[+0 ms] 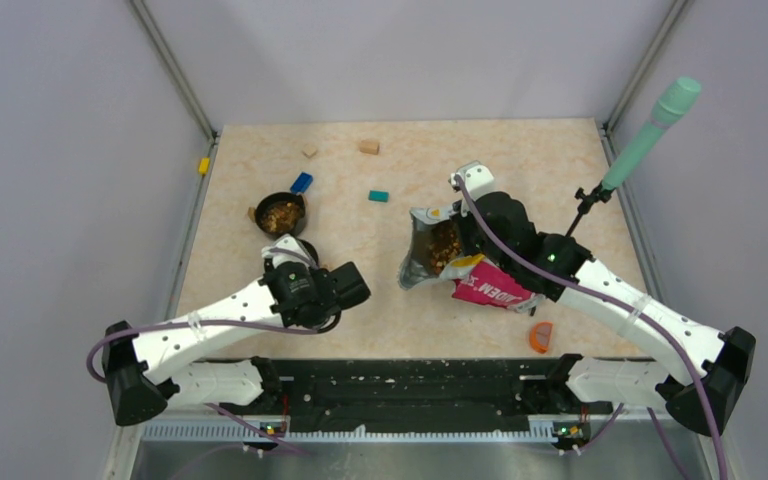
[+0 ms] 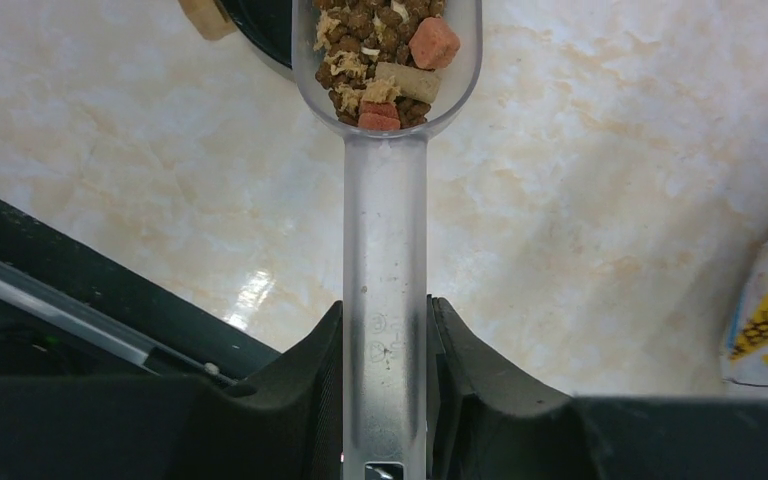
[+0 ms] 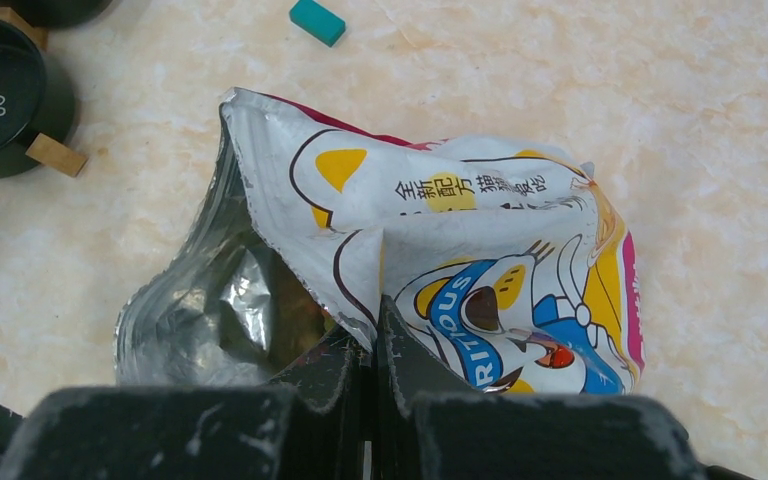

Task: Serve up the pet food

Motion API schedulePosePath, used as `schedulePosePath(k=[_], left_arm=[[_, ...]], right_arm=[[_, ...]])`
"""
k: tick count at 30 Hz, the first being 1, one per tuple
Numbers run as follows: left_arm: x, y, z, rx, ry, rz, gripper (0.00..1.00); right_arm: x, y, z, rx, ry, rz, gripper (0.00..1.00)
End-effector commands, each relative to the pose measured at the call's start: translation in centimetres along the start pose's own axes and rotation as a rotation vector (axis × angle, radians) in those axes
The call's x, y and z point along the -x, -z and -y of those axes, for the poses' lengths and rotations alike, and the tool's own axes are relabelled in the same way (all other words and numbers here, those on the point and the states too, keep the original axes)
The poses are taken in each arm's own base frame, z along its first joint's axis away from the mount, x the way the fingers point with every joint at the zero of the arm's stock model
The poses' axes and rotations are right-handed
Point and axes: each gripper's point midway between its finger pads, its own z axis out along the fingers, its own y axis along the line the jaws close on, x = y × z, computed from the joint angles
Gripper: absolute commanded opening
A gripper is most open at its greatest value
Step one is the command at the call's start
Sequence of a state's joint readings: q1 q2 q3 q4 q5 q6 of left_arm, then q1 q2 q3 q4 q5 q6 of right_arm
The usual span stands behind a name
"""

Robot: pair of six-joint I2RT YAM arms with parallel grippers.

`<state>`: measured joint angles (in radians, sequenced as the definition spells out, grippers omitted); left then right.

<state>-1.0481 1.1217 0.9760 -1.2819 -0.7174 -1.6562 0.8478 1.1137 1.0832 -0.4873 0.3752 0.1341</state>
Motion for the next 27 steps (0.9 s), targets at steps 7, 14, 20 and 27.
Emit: schedulePosePath(k=[7, 14, 20, 27], left_arm=[[1.2, 1.7, 5.3, -0.013, 0.282, -0.001, 0.00], [0.8, 0.8, 5.6, 0.037, 0.431, 0.014, 0.00], [1.6, 0.8, 5.8, 0.030, 0.505, 0.046, 0.00], [2.4, 1.0, 6.4, 0.011, 0.626, 0.064, 0.00]], right_arm=[[3.5, 2.1, -1.0, 0.090, -0.050, 0.112, 0.00], [3.1, 3.2, -0.5, 0.088, -0.055, 0.115, 0.00], [3.0, 4.1, -0.3, 0.100, -0.067, 0.126, 0.00], [3.0, 4.5, -0.7, 0.129, -0.089, 0.127, 0.00]])
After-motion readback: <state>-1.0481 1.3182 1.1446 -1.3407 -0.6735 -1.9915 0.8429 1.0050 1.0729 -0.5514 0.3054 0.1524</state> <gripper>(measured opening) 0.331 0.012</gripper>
